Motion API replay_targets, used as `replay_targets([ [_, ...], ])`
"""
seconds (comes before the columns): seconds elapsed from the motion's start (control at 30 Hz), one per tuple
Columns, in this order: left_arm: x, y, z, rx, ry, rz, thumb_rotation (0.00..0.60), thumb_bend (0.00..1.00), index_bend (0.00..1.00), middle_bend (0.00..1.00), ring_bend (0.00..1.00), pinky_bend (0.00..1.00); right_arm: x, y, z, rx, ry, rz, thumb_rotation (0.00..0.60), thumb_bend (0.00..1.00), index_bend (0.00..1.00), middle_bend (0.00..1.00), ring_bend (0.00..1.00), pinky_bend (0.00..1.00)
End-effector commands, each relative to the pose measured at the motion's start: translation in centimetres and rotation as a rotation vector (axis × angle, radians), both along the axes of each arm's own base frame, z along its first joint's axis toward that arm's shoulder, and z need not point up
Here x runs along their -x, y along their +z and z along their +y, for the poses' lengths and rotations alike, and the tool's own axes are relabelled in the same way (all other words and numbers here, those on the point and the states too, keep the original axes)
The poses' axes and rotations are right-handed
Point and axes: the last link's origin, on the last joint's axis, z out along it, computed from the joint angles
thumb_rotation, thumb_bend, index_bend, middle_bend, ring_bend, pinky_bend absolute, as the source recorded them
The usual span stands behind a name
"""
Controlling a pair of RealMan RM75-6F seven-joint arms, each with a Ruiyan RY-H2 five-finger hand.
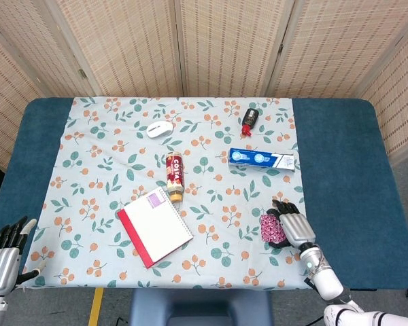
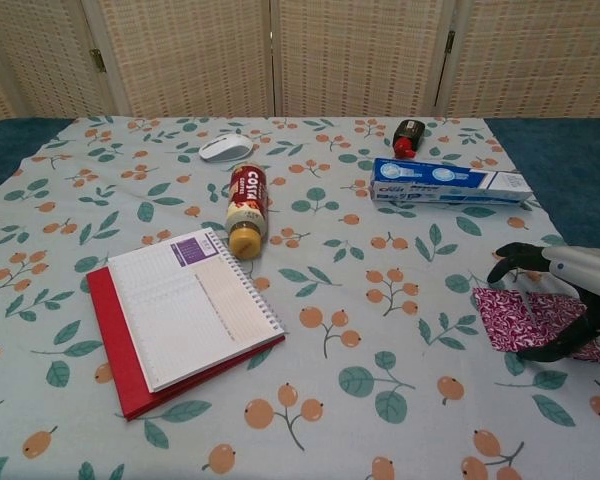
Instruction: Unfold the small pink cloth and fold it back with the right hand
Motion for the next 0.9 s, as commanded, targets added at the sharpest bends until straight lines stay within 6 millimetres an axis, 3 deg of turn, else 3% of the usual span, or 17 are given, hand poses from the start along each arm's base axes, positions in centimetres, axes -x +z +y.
replay_targets([
  [0.03, 0.00, 0.02, 0.04, -0.001, 0.000, 0.000, 0.600, 0.29, 0.11, 0.06, 0.10, 0.00, -0.13, -0.26, -0.12, -0.009, -0.002, 0.002, 0.522, 0.21, 0.20, 0.05, 0.00, 0.00],
  [0.6, 0.25, -0.03, 0.04, 0.001, 0.005, 0.000, 0.600, 0.29, 0.11, 0.06, 0.10, 0.00, -0.04, -0.50, -0.22, -0.024, -0.014, 0.019, 0.521, 0.21, 0.20, 0.05, 0.00, 0.00],
  [0.9, 0.18, -0.01, 0.07, 0.001, 0.003, -0.002, 0.600, 0.29, 0.11, 0.06, 0.10, 0.00, -0.08, -0.35, -0.18, -0.022, -0.013, 0.018, 0.524, 0.21, 0.28, 0.06, 0.00, 0.00],
])
